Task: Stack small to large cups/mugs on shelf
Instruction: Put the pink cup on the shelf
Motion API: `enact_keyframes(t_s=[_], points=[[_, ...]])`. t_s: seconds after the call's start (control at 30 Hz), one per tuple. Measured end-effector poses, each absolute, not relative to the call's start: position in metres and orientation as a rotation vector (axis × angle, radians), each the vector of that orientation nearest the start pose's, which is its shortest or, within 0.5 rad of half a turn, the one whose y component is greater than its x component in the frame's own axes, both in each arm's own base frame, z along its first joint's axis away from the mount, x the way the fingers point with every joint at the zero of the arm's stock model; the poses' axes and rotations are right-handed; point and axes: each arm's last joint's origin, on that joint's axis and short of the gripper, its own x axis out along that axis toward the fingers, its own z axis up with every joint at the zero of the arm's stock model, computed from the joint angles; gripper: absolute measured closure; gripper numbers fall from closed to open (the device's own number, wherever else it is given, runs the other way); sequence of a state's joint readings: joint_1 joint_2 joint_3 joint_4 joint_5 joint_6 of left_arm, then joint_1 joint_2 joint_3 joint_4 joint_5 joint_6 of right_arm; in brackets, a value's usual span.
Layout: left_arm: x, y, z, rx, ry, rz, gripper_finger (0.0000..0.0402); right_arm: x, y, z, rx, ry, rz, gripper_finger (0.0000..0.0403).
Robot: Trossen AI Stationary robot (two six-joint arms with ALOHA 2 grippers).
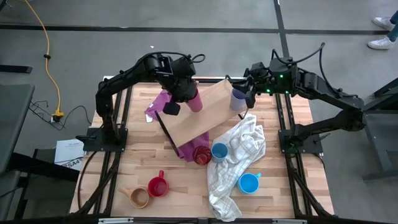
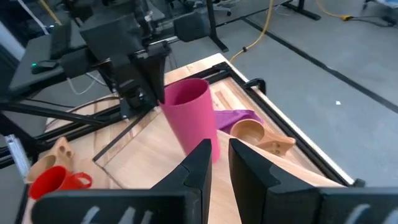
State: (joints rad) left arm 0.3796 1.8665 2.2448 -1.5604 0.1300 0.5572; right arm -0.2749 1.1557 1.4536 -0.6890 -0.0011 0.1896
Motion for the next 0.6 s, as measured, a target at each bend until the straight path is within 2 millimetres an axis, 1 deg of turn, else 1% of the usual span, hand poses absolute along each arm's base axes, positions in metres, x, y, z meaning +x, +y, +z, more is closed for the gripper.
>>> enact_keyframes(t_s=[0.1,0.3,0.6], points=[[0.323,0.121,0.406,0.210,1.186,-0.123,0.0401,0.214,-0.060,0.439,0.228,0.339,-0.286,0.0354],[0.329,0.120,0.402,0.232,1.182,-0.129,0.0401,0.216,-0.060,0.440,0.226,0.329,-0.272,0.0354],[0.329,0.120,0.402,0.231,1.182,-0.128,0.0401,0.216,-0.060,0.440,0.225,0.324,-0.271,0.0354]])
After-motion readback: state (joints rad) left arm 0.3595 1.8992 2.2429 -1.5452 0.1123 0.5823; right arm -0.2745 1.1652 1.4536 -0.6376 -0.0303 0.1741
